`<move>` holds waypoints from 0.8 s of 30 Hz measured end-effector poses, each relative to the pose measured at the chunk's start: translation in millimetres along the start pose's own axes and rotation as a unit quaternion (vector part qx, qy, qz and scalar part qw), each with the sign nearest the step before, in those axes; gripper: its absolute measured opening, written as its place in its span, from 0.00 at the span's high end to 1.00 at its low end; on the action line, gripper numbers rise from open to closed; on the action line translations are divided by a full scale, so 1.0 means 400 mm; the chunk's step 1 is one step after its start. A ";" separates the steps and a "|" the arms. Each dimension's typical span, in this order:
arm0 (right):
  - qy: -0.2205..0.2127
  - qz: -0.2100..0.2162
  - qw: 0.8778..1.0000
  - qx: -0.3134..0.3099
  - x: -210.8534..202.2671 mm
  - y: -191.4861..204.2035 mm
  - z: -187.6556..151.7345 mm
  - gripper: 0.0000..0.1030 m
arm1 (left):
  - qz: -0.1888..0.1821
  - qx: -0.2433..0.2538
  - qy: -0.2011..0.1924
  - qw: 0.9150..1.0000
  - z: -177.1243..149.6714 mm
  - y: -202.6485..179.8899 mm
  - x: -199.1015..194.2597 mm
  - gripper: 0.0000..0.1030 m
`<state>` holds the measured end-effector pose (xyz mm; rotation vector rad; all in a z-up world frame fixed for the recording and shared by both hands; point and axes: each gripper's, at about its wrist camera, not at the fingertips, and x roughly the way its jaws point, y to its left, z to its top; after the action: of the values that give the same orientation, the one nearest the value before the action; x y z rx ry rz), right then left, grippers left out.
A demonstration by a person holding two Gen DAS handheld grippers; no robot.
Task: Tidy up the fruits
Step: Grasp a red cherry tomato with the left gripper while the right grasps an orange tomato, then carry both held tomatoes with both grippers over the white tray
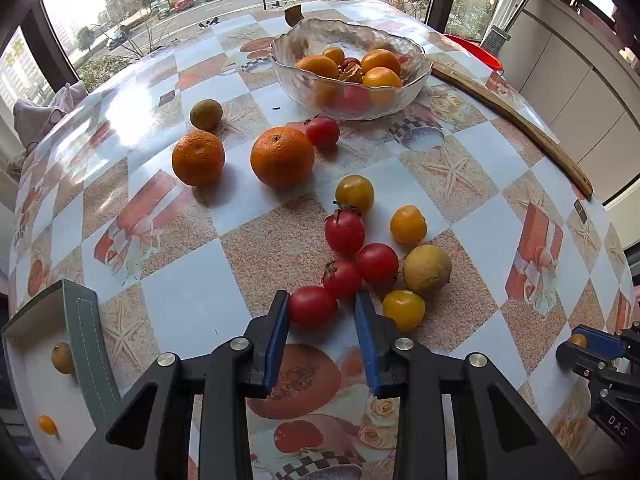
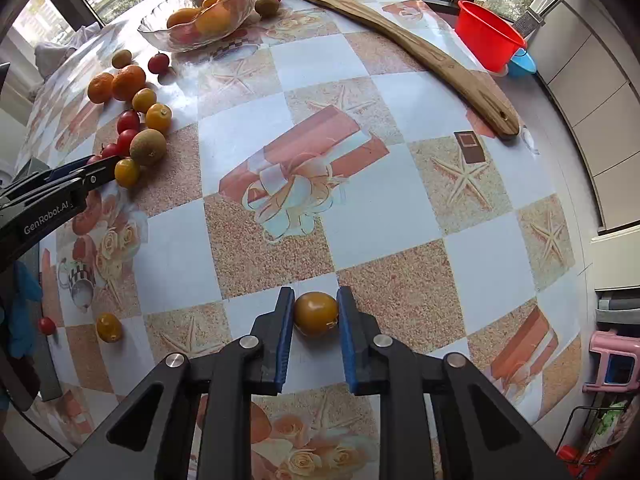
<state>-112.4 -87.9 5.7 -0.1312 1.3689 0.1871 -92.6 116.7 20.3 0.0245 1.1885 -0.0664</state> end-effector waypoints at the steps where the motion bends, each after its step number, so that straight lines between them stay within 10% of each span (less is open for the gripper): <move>1: 0.001 0.006 1.000 0.003 0.000 -0.002 0.001 0.77 | -0.003 -0.001 0.000 1.000 -0.002 0.003 -0.003 0.78; 24: -0.015 0.059 0.998 -0.009 -0.066 0.091 0.028 0.78 | -0.020 -0.058 -0.025 0.998 -0.067 0.106 -0.114 0.78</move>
<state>-114.3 -51.3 34.2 -0.0616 1.3456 0.3001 -131.7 162.3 51.7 -0.1023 1.1403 -0.0336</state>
